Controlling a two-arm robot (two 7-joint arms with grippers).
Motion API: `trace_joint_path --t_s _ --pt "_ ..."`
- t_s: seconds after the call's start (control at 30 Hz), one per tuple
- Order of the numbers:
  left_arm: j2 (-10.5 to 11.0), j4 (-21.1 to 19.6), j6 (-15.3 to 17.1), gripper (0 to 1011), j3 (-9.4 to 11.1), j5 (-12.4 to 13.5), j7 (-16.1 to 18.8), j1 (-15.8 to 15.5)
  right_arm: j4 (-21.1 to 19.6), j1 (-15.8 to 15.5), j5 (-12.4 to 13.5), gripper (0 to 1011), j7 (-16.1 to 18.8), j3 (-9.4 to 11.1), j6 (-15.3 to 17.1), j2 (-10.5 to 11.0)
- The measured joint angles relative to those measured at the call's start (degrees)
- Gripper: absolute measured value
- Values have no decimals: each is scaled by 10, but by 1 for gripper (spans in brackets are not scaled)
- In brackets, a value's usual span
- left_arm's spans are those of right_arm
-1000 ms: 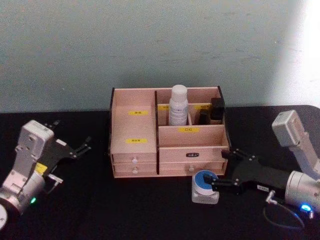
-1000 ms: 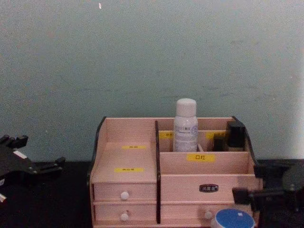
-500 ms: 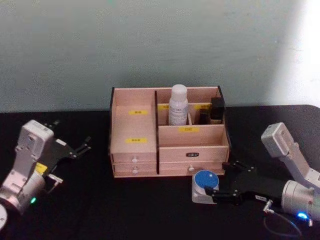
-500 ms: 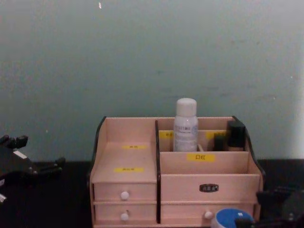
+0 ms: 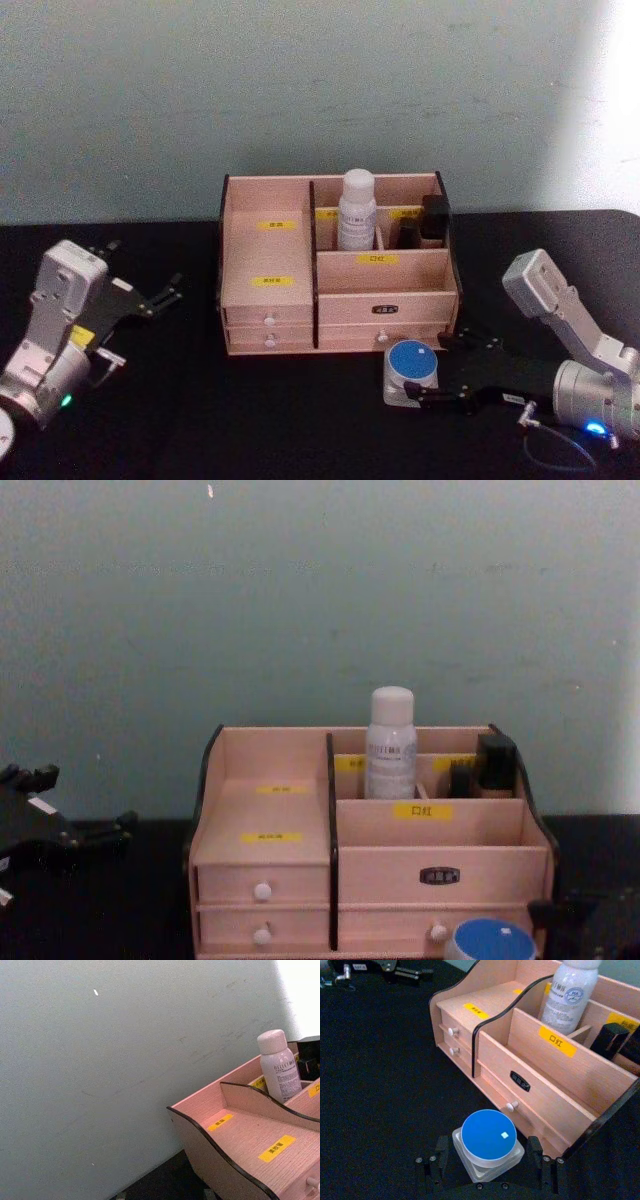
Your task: Pick up the facial cleanser and watermelon frost from the table and place them into the tiered storage box.
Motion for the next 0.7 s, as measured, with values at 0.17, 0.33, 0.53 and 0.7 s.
trace_joint_path --t_s 0.17,0.33,0.53,0.7 --pt "0 0 0 1001 0 0 0 0 9 9 -5 1000 8 -7 3 -4" --pt "0 0 0 1001 0 0 0 0 20 17 -9 1000 9 -11 5 -12" --pt "0 0 0 1001 0 0 0 0 32 25 -13 1000 8 -13 6 -20" --pt "0 0 0 1001 0 0 0 0 38 29 -15 1000 10 -15 6 -24"
